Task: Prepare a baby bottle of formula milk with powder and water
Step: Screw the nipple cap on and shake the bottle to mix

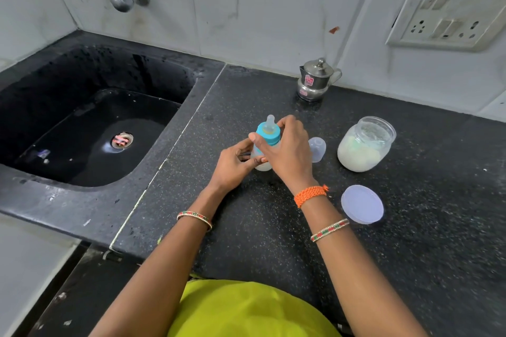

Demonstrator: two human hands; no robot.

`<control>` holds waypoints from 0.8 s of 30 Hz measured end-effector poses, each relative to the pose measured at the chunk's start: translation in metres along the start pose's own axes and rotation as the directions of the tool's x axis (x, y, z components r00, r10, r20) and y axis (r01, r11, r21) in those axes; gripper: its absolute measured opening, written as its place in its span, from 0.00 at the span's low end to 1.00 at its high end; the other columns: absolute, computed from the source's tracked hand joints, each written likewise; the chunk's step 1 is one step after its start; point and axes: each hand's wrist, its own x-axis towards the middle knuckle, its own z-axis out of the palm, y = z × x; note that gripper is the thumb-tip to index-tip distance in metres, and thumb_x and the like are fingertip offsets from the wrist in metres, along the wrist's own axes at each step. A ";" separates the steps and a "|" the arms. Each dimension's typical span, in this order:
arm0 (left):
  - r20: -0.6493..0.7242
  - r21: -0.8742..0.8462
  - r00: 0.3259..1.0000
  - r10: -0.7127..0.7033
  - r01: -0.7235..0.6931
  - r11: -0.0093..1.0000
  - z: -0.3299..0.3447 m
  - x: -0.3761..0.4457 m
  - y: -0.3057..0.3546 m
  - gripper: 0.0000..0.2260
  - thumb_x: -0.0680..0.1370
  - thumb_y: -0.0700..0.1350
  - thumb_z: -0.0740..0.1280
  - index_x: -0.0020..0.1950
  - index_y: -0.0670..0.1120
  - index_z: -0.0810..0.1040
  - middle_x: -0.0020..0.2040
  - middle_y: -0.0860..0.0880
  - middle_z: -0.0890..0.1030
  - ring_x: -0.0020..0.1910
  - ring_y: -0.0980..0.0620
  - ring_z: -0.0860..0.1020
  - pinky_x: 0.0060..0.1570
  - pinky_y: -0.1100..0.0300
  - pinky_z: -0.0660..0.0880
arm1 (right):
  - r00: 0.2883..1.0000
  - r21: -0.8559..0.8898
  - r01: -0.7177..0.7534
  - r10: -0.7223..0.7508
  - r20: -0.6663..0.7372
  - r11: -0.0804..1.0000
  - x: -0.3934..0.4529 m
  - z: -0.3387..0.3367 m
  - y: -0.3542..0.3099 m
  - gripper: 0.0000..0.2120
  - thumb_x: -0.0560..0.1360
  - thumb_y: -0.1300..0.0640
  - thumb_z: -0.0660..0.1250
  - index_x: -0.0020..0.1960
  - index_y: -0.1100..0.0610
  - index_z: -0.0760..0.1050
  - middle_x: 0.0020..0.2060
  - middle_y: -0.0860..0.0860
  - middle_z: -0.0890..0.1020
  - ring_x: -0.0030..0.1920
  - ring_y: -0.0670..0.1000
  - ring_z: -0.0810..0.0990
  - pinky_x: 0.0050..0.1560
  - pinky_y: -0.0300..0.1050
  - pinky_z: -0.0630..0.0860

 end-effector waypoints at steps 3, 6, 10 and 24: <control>-0.022 -0.001 1.000 0.005 -0.005 1.000 0.001 0.001 -0.001 0.17 0.75 0.41 0.71 0.64 0.46 0.76 0.57 0.53 0.82 0.56 0.59 0.80 0.61 0.56 0.76 | 1.000 0.032 0.020 -0.020 -0.009 0.999 -0.008 0.003 0.001 0.31 0.69 0.33 0.62 0.58 0.58 0.69 0.55 0.54 0.75 0.56 0.54 0.73 0.58 0.52 0.72; -0.007 -0.006 1.000 0.014 -0.014 1.000 0.000 0.001 -0.002 0.21 0.74 0.43 0.71 0.67 0.45 0.75 0.59 0.51 0.82 0.59 0.56 0.80 0.61 0.53 0.76 | 0.988 0.247 -0.049 0.010 0.157 0.968 -0.012 0.000 0.006 0.36 0.71 0.47 0.65 0.74 0.57 0.59 0.70 0.55 0.68 0.70 0.52 0.65 0.71 0.50 0.62; 0.005 -0.013 1.000 0.014 -0.014 1.000 0.000 0.001 -0.002 0.25 0.73 0.47 0.73 0.68 0.45 0.73 0.61 0.50 0.81 0.60 0.56 0.79 0.62 0.52 0.76 | 0.995 0.414 -0.084 0.054 0.083 0.906 -0.023 0.000 0.009 0.37 0.72 0.63 0.68 0.76 0.54 0.55 0.65 0.51 0.76 0.64 0.43 0.72 0.67 0.42 0.67; 0.003 -0.022 1.000 -0.001 0.001 1.000 0.000 0.002 -0.003 0.24 0.74 0.44 0.72 0.69 0.46 0.73 0.62 0.51 0.80 0.60 0.57 0.79 0.63 0.52 0.75 | 0.994 0.373 -0.094 0.064 0.093 0.923 -0.021 -0.003 -0.005 0.39 0.67 0.52 0.64 0.76 0.54 0.57 0.67 0.50 0.74 0.69 0.50 0.69 0.71 0.60 0.61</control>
